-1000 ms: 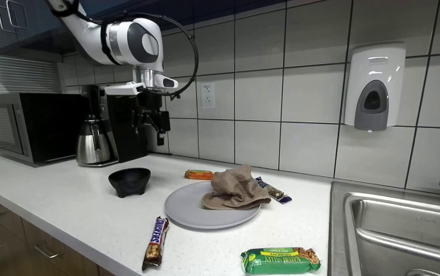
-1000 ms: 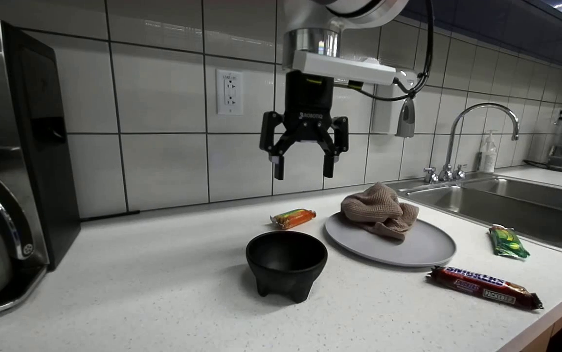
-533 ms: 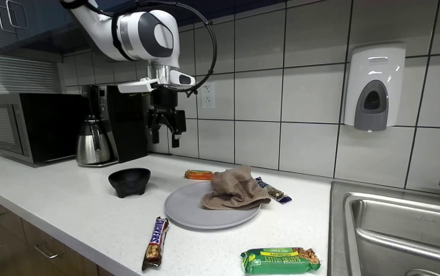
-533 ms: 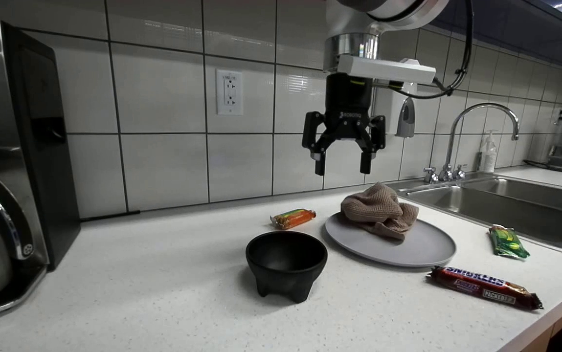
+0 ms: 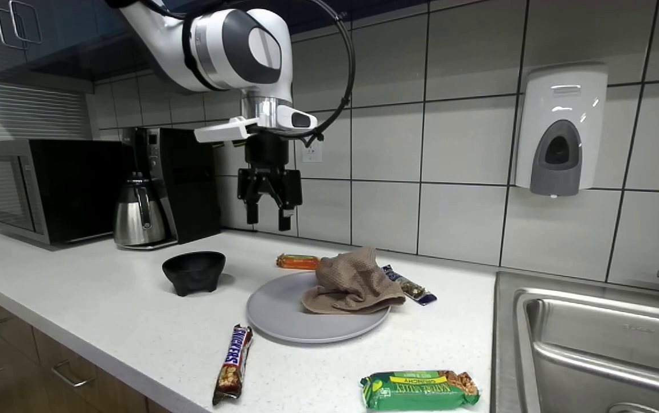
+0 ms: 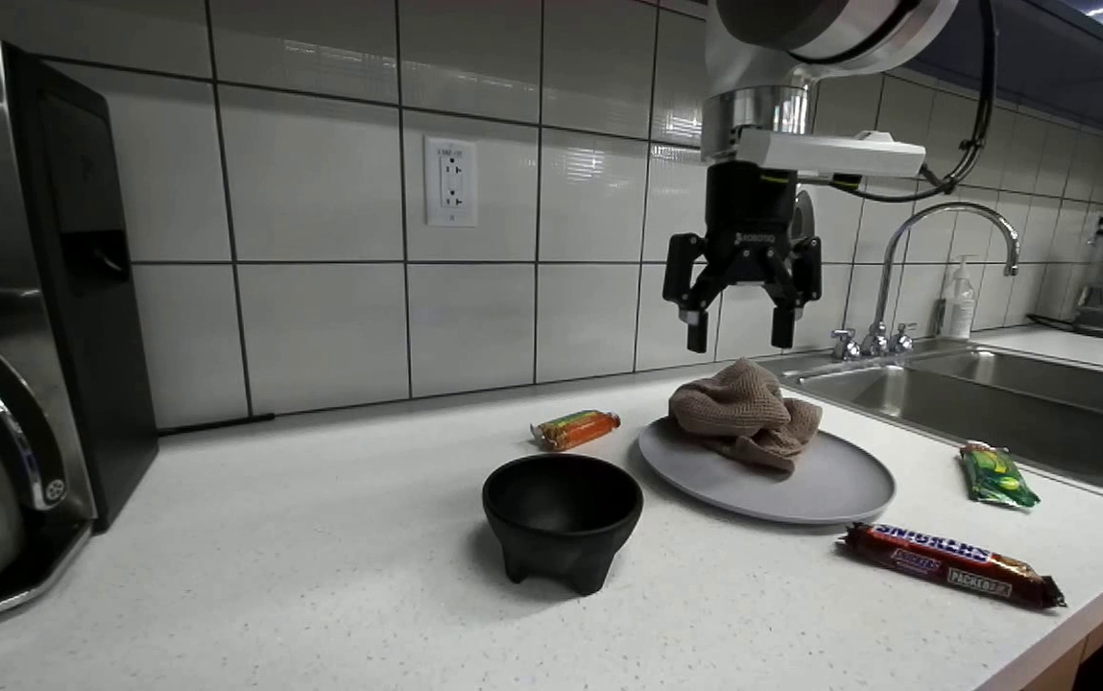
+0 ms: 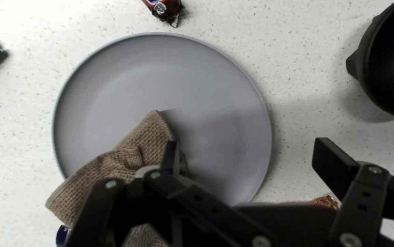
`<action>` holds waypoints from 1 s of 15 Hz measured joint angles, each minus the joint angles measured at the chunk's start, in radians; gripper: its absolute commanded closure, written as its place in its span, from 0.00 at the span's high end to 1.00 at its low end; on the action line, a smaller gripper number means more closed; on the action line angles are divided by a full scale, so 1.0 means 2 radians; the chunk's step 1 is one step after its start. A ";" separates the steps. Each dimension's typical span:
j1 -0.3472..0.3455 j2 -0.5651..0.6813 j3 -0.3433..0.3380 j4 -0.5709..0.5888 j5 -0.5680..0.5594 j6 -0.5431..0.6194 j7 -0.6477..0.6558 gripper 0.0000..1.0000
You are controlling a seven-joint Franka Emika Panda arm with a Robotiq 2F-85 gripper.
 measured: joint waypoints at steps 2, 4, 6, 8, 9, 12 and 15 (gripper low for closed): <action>-0.008 -0.001 -0.007 -0.005 -0.003 0.005 -0.006 1.00; -0.017 -0.001 -0.014 -0.009 -0.005 0.013 -0.012 1.00; -0.024 -0.001 -0.022 -0.012 -0.006 0.020 -0.018 1.00; -0.031 0.002 -0.028 -0.013 -0.007 0.025 -0.024 1.00; -0.035 0.003 -0.030 -0.013 -0.007 0.028 -0.027 1.00; -0.042 0.013 -0.037 -0.012 -0.007 0.041 -0.033 1.00; -0.046 0.027 -0.042 -0.010 -0.007 0.057 -0.034 1.00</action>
